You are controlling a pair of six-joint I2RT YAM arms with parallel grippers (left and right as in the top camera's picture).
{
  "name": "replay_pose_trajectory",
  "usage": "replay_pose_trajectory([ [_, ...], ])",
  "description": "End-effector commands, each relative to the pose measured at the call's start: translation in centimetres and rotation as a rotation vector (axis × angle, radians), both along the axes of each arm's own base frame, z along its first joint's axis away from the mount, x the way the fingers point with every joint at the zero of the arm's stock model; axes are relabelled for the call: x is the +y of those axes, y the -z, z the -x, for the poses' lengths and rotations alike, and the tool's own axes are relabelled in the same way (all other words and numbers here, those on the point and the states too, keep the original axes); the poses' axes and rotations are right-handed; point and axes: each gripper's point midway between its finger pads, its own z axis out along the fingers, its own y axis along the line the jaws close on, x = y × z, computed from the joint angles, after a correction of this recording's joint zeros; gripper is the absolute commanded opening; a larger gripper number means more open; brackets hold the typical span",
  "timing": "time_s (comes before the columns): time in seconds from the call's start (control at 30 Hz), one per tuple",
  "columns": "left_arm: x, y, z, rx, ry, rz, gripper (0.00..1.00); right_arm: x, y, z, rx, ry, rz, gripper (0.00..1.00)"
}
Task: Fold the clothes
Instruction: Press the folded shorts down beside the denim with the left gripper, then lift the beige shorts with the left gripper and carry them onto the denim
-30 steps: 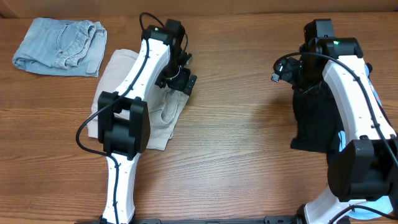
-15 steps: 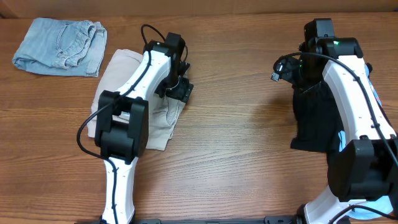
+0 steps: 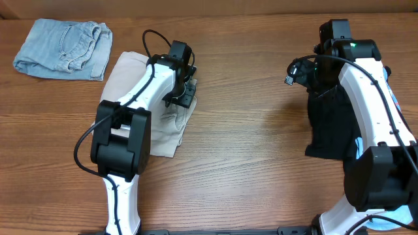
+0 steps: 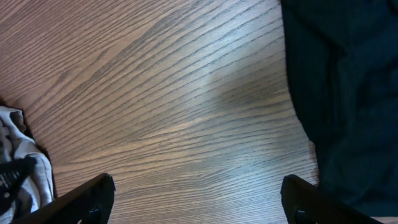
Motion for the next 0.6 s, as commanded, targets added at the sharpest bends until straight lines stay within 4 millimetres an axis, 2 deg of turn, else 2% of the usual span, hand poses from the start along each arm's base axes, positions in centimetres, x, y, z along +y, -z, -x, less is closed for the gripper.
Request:
replay_pose_trajectory([
  [0.0,0.4,8.9,6.3,0.257,0.006,0.0,0.31,-0.2,-0.9,-0.1,-0.03,0.001,0.002,0.89],
  [0.17,0.5,8.9,6.3,0.257,0.006,-0.001,0.04,-0.2,-0.9,-0.1,-0.03,0.001,0.002,0.89],
  [0.27,0.7,8.6,6.0,0.256,0.002,-0.006,0.04,-0.2,-0.9,-0.1,-0.03,0.0,0.002,0.89],
  [0.37,1.6,7.4,5.1,0.254,-0.012,-0.041,0.04,-0.2,-0.9,-0.1,-0.03,0.0,0.002,0.89],
  [0.47,3.1,4.9,3.7,0.249,-0.019,-0.106,0.04,-0.2,-0.9,-0.1,-0.03,0.0,0.002,0.89],
  [0.57,4.5,1.4,1.6,0.222,-0.001,-0.159,0.04,-0.2,-0.9,-0.1,-0.03,0.0,0.002,0.89],
])
